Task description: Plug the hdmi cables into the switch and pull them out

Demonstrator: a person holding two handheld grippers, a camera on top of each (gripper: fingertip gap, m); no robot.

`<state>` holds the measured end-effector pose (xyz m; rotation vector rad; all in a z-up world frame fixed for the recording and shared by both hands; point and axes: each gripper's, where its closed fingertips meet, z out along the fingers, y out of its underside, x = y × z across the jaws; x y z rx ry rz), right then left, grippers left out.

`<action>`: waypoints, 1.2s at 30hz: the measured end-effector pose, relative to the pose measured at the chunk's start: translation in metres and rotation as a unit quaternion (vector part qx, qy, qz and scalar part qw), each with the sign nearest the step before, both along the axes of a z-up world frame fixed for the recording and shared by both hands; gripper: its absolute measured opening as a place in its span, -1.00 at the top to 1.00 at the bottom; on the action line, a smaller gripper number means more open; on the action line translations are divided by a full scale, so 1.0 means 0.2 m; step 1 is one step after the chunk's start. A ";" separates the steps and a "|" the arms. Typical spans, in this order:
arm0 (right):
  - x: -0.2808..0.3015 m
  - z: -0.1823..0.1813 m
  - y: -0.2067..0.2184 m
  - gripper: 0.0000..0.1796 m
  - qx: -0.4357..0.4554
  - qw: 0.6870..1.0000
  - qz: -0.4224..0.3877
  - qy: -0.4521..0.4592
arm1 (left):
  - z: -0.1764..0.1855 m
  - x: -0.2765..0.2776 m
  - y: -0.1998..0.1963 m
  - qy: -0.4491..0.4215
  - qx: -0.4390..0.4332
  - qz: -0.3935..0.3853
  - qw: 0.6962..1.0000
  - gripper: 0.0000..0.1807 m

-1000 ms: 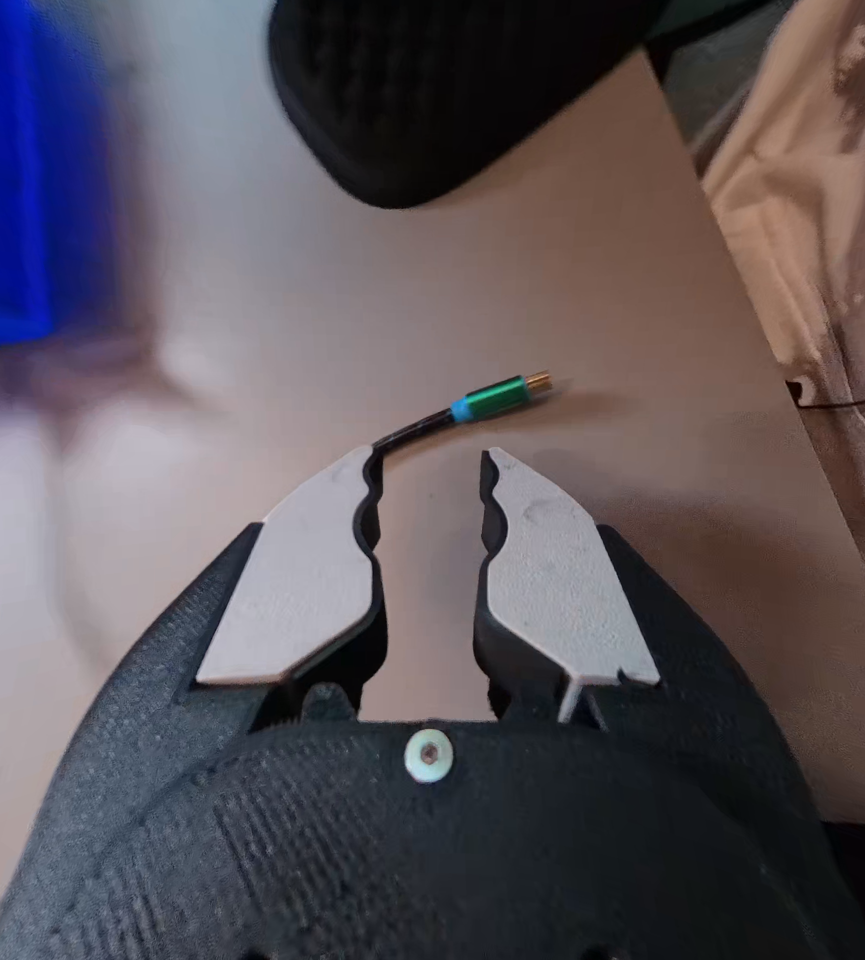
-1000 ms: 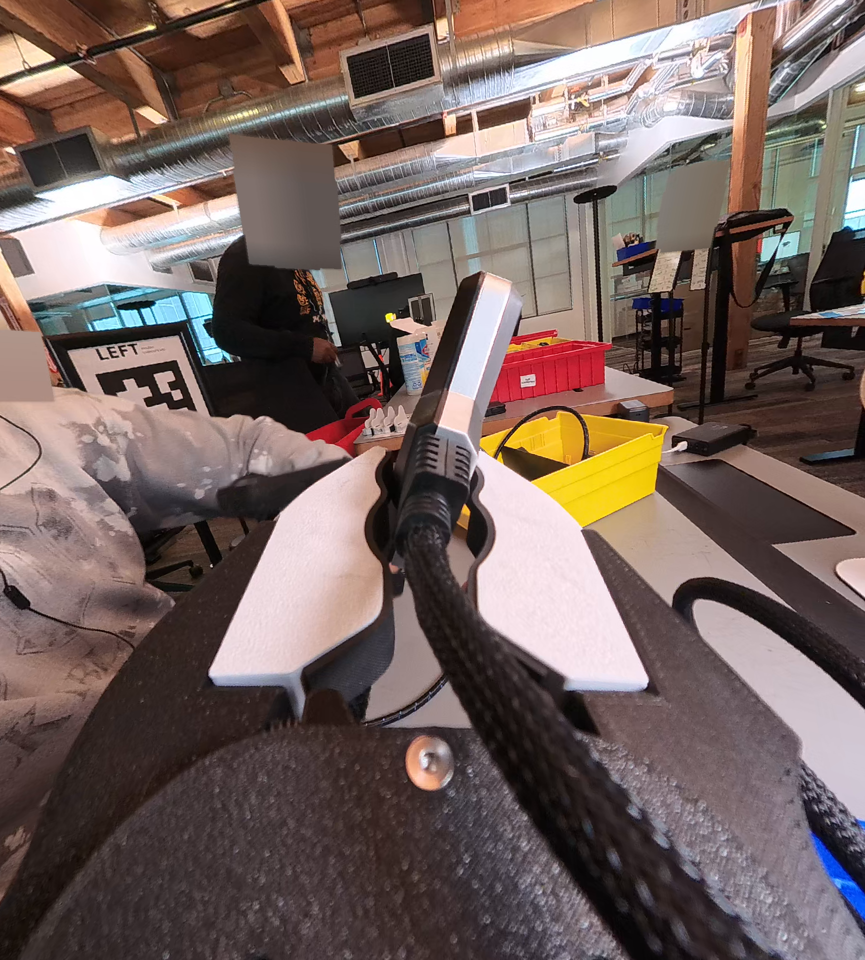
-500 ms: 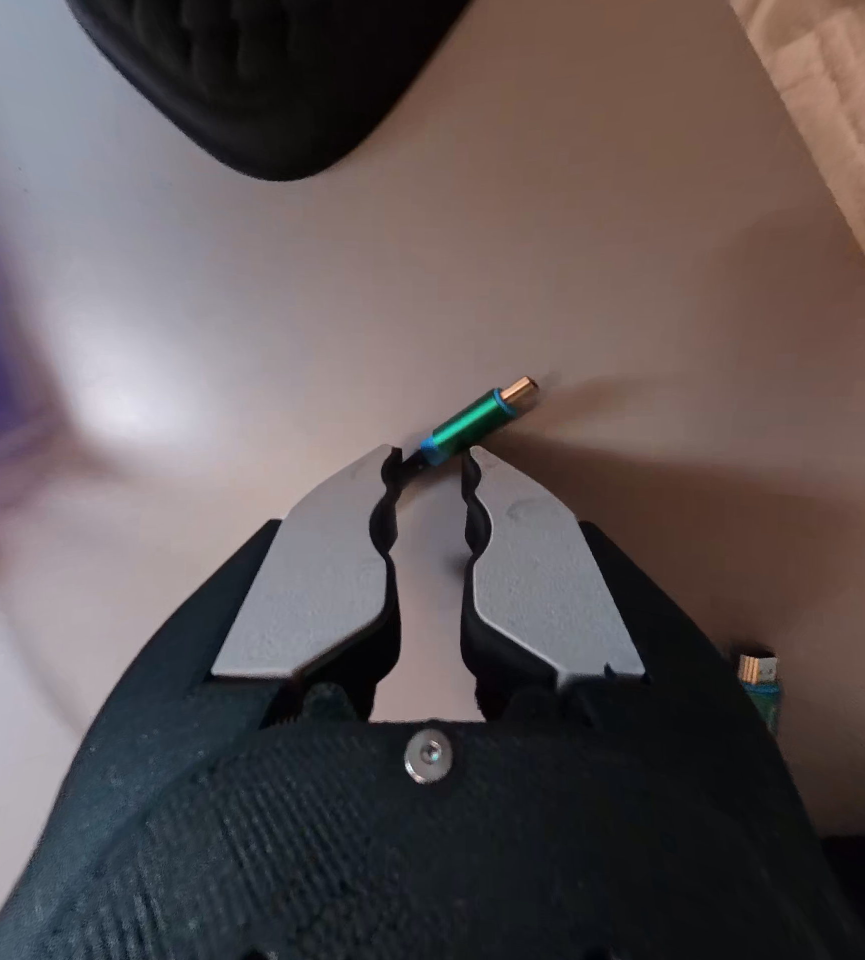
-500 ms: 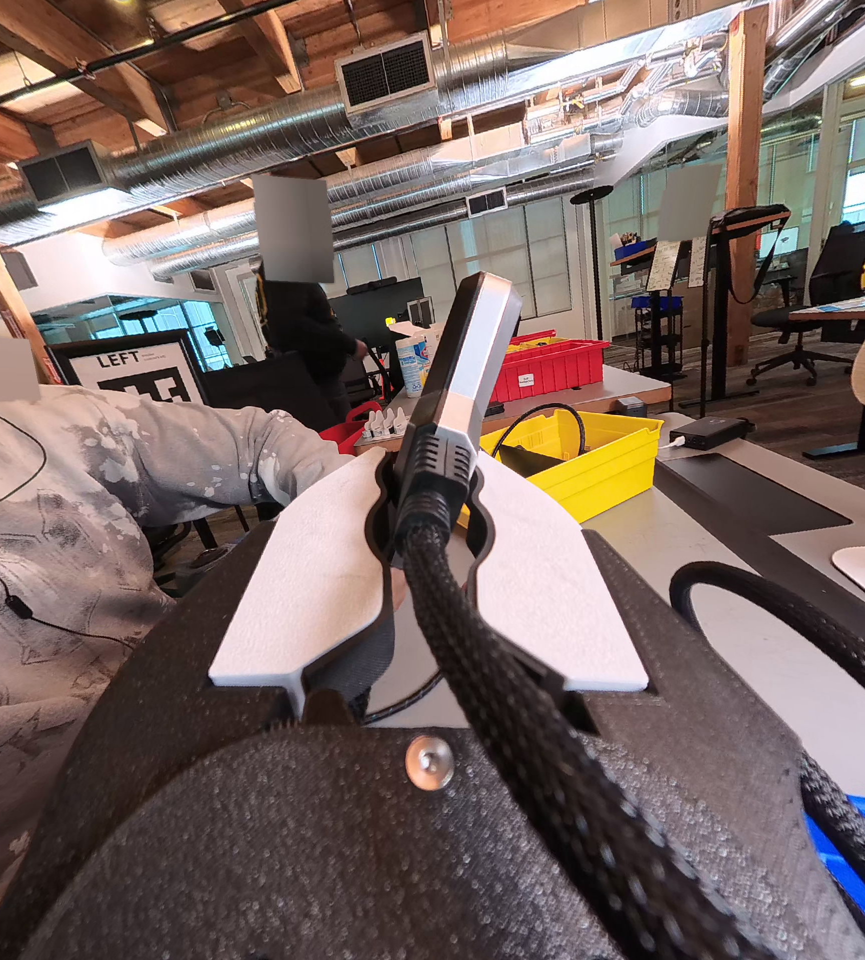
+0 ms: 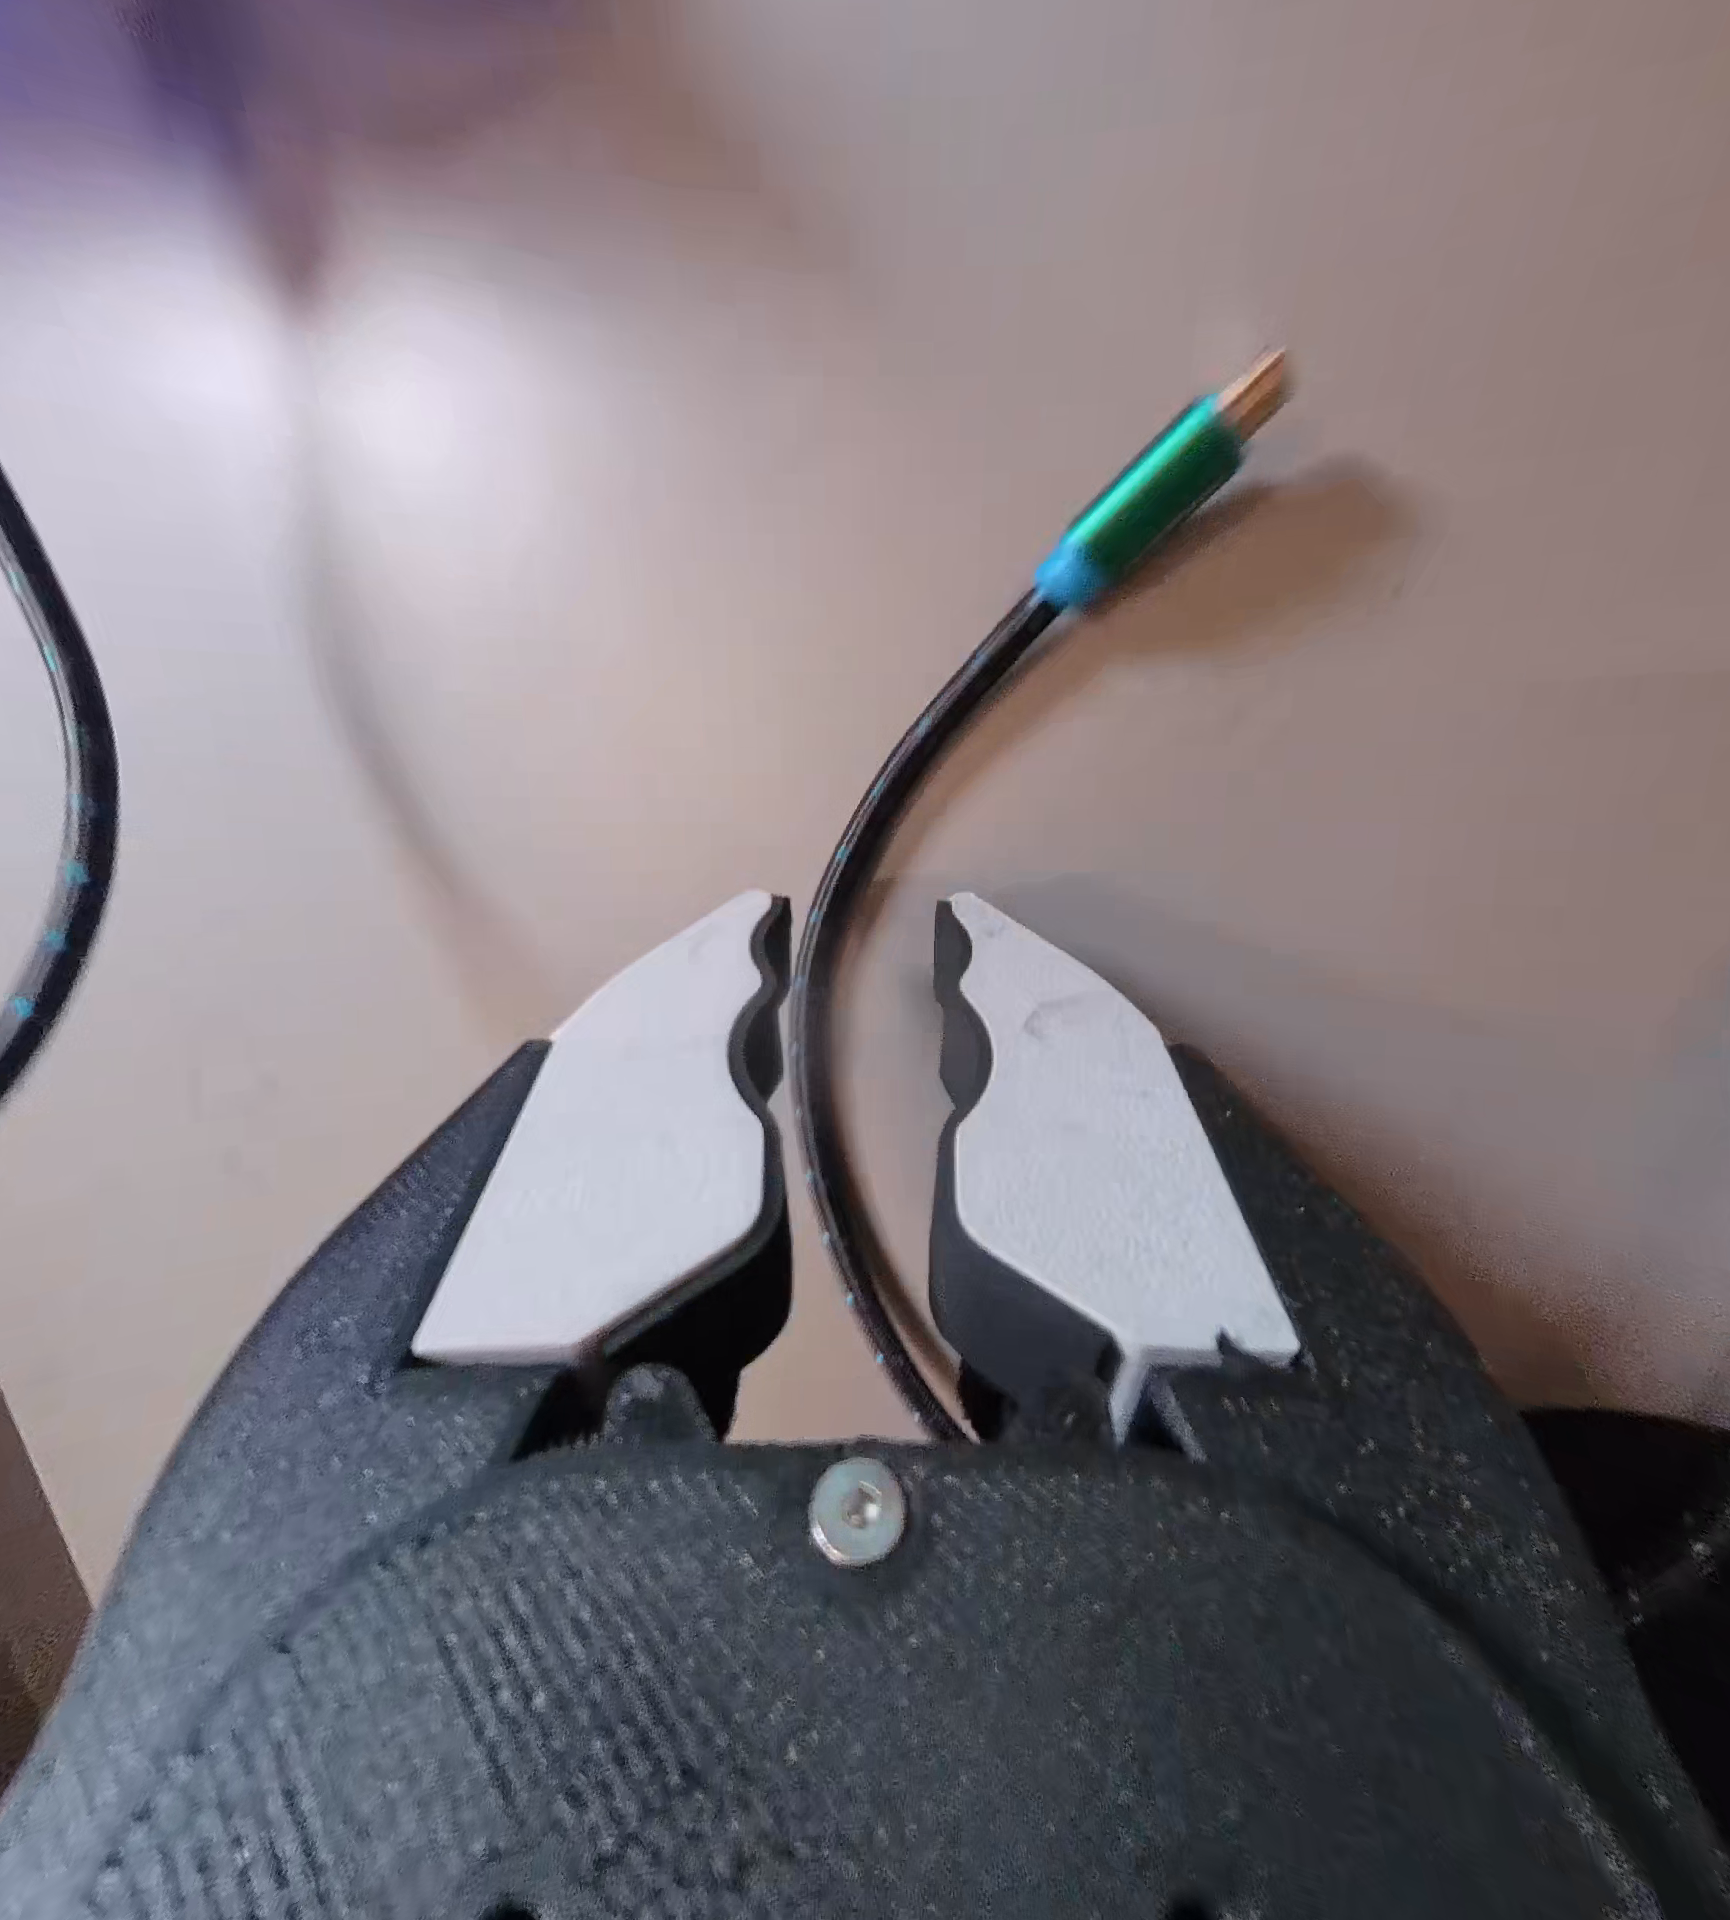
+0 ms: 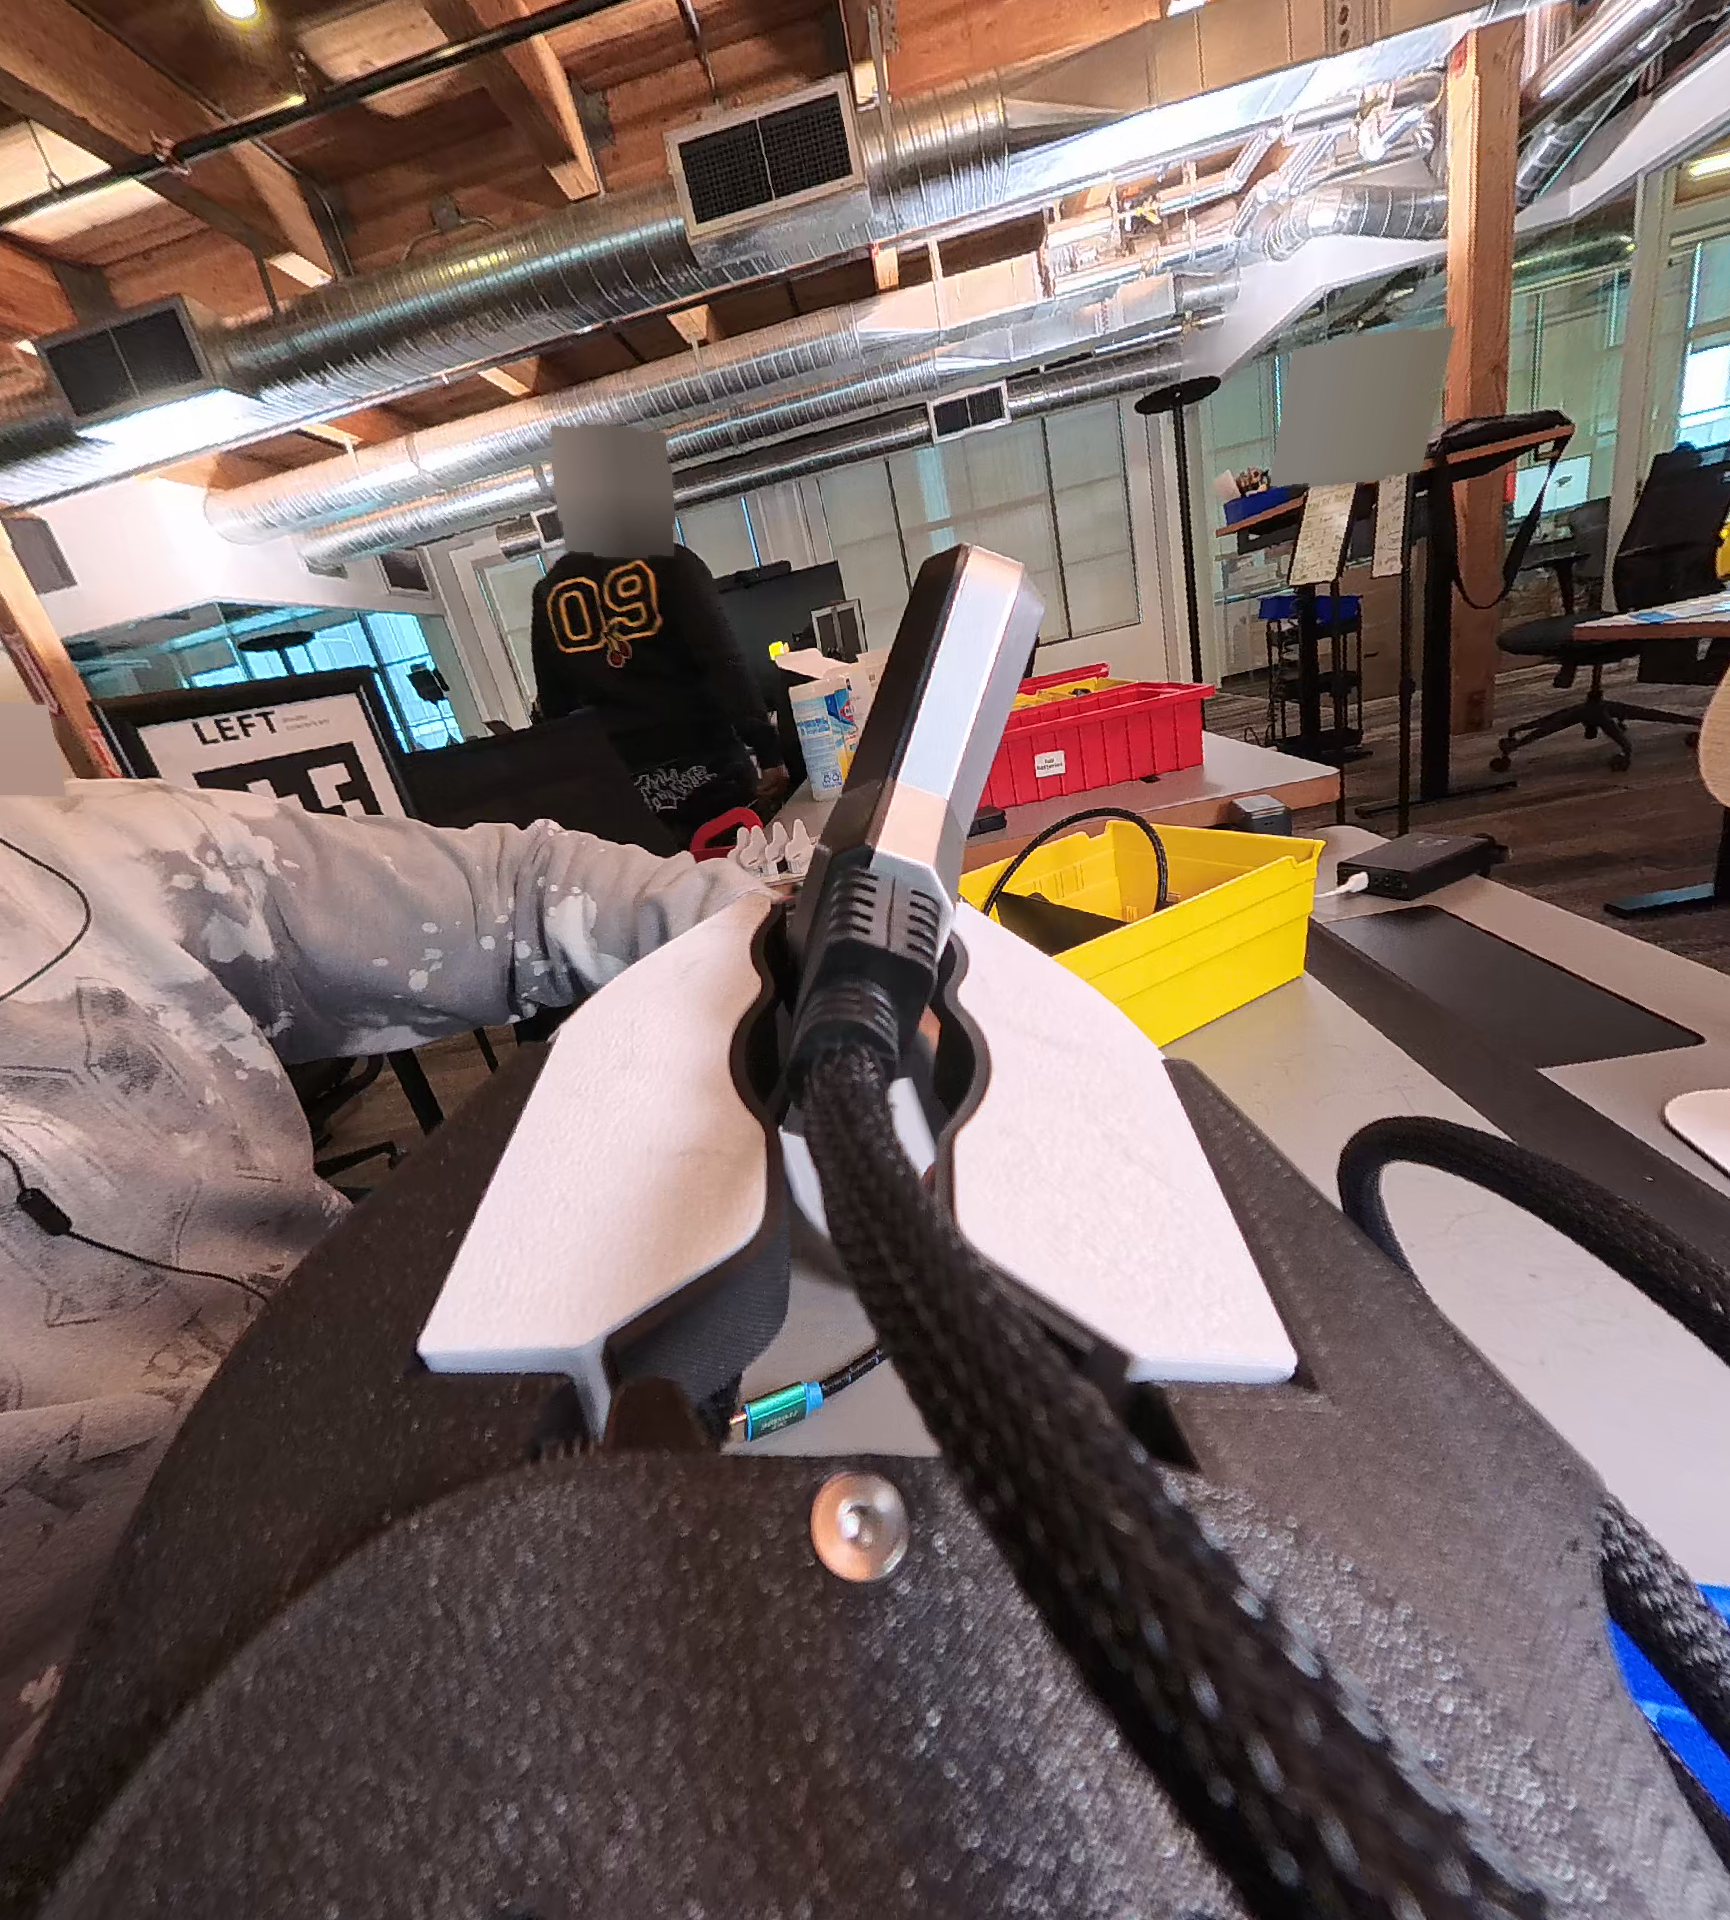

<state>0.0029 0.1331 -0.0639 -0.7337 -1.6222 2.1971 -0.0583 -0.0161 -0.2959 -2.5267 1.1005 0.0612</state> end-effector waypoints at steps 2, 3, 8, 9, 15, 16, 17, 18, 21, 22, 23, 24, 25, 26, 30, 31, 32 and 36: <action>0.00 0.00 0.00 0.72 -0.001 1.000 0.000 0.000 | -0.05 -0.08 -0.03 0.004 -0.030 0.026 0.999 0.68; 0.00 0.00 0.00 0.72 -0.001 1.000 -0.001 0.001 | -0.07 -0.12 -0.05 0.006 -0.043 0.035 0.998 0.68; 0.01 0.00 0.02 0.71 -0.007 1.000 -0.003 0.002 | -0.09 -0.16 -0.07 -0.021 -0.063 0.068 0.995 0.91; 0.01 0.01 0.03 0.72 -0.008 1.000 -0.003 0.002 | -0.09 -0.16 -0.07 -0.022 -0.065 0.071 0.995 0.91; 0.02 0.03 0.05 0.72 -0.014 1.000 -0.013 0.011 | 0.10 -0.30 -0.05 0.045 0.002 0.098 0.994 0.92; 0.02 0.03 0.06 0.72 -0.018 1.000 -0.017 0.014 | 0.20 -0.34 -0.04 0.055 0.030 0.109 0.992 0.92; 0.02 0.04 0.07 0.72 -0.024 0.999 -0.021 0.017 | 0.31 -0.39 -0.04 0.066 0.061 0.121 0.989 0.92; 0.02 0.05 0.09 0.72 -0.032 0.999 -0.025 0.021 | 0.43 -0.45 -0.03 0.080 0.095 0.135 0.983 0.92; 0.03 0.09 0.13 0.72 -0.056 0.997 -0.039 0.032 | 0.80 -0.55 -0.06 0.107 0.203 0.171 0.958 0.92; 0.03 0.09 0.15 0.72 -0.063 0.996 -0.042 0.035 | 0.91 -0.55 -0.07 0.108 0.234 0.178 0.950 0.91; 0.03 0.10 0.16 0.72 -0.069 0.996 -0.045 0.037 | 0.98 -0.52 -0.10 0.103 0.256 0.180 0.944 0.91; 0.03 0.10 0.16 0.72 -0.073 0.996 -0.046 0.038 | 1.00 -0.47 -0.12 0.091 0.265 0.173 0.944 0.92; 0.03 0.10 0.17 0.72 -0.075 0.995 -0.047 0.037 | 0.98 -0.40 -0.15 0.075 0.264 0.162 0.948 0.92; 0.03 0.10 0.17 0.71 -0.076 0.995 -0.048 0.037 | 0.93 -0.33 -0.18 0.061 0.258 0.151 0.952 0.92; 0.03 0.11 0.15 0.72 -0.074 0.995 -0.046 0.038 | 0.56 -0.06 -0.32 -0.012 0.186 0.122 0.975 0.91; 0.03 0.11 0.15 0.72 -0.074 0.996 -0.045 0.038 | 0.46 0.00 -0.35 -0.025 0.163 0.118 0.979 0.91; 0.03 0.11 0.14 0.72 -0.074 0.996 -0.043 0.038 | 0.38 0.04 -0.38 -0.038 0.147 0.114 0.982 0.91; 0.02 0.11 0.13 0.72 -0.069 0.996 -0.041 0.034 | 0.14 0.15 -0.48 -0.089 0.075 0.120 0.986 0.96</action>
